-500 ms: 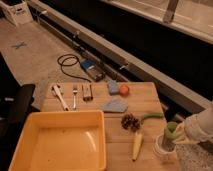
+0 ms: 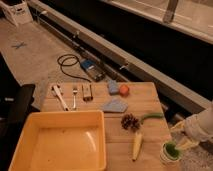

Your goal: Stack cups into tray

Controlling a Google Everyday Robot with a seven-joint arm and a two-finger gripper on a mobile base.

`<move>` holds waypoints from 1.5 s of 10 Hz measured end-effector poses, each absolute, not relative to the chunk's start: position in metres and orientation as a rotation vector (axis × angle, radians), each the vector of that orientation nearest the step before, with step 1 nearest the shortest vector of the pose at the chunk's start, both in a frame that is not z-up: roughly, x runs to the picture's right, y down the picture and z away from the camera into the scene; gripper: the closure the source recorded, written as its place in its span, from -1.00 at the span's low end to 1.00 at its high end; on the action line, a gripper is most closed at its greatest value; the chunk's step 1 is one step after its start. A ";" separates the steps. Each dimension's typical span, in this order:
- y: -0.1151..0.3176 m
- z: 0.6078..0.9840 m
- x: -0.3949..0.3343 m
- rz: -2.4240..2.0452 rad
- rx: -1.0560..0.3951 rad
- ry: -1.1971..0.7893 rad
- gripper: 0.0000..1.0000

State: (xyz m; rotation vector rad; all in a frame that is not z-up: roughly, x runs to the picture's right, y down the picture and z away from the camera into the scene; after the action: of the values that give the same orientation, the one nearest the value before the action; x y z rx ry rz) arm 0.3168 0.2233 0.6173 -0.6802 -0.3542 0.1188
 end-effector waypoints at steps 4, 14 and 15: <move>0.223 0.617 0.317 0.119 -0.680 -0.354 -0.06; 0.224 0.652 0.318 0.122 -0.669 -0.271 -0.06; 0.227 0.656 0.321 0.129 -0.674 -0.265 -0.06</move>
State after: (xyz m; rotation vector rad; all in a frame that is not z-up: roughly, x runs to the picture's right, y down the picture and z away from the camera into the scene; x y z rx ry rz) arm 0.3210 0.2266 0.6558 -0.6737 -0.2652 0.1295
